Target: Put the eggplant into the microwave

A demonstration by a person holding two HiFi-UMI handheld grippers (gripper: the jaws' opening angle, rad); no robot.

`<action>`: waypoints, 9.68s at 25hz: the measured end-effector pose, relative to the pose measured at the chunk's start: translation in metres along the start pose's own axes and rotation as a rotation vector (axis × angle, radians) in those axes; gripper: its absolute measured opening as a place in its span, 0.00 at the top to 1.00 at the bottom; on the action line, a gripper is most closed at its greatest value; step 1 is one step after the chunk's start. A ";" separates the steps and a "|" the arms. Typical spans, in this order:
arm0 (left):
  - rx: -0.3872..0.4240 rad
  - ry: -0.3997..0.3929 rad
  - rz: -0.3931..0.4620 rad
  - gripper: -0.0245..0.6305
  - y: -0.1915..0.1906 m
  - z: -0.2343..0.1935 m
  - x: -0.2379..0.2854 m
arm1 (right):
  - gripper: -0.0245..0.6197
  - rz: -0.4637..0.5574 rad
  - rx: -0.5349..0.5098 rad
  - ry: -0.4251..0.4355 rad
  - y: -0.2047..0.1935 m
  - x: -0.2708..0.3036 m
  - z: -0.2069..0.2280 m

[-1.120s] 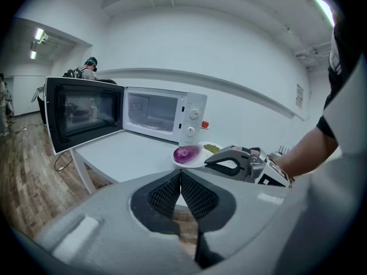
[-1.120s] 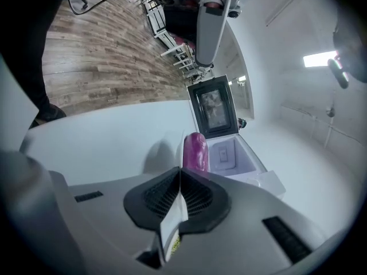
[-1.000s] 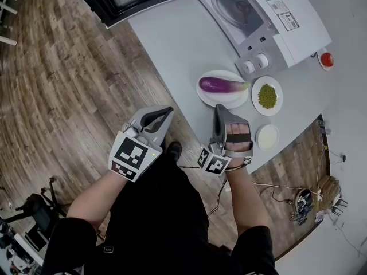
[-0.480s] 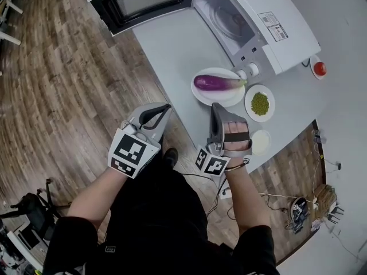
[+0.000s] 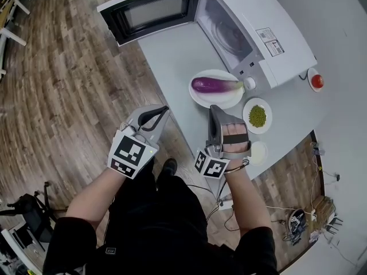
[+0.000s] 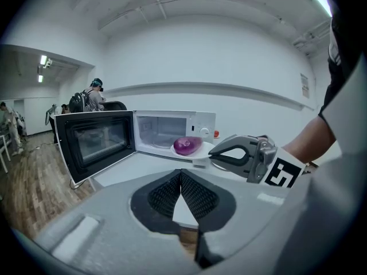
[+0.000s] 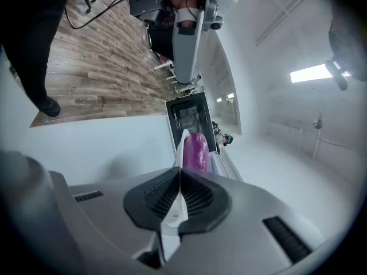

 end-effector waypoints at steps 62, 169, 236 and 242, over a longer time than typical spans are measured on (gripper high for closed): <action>0.149 -0.399 -0.043 0.95 0.113 -0.176 0.190 | 0.93 -0.518 0.119 0.048 -0.021 0.234 0.020; 0.012 -0.433 -0.059 0.95 0.120 -0.183 0.042 | 0.94 -0.357 1.285 0.121 0.053 0.144 0.123; 0.103 -0.482 0.121 0.95 0.191 -0.071 -0.099 | 0.94 0.088 1.670 -0.118 0.071 -0.086 0.222; 0.096 -0.478 0.108 0.95 0.189 -0.076 -0.097 | 0.94 0.092 1.666 -0.110 0.074 -0.084 0.223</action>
Point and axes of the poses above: the fingertips, and each gripper's own axes: x forward along the fingers, z to its right, y out of its top, the point moved 5 cm from there along -x, backward along the fingers, and after that the axes turned 13 degrees about -x, right-handed, at the moved point
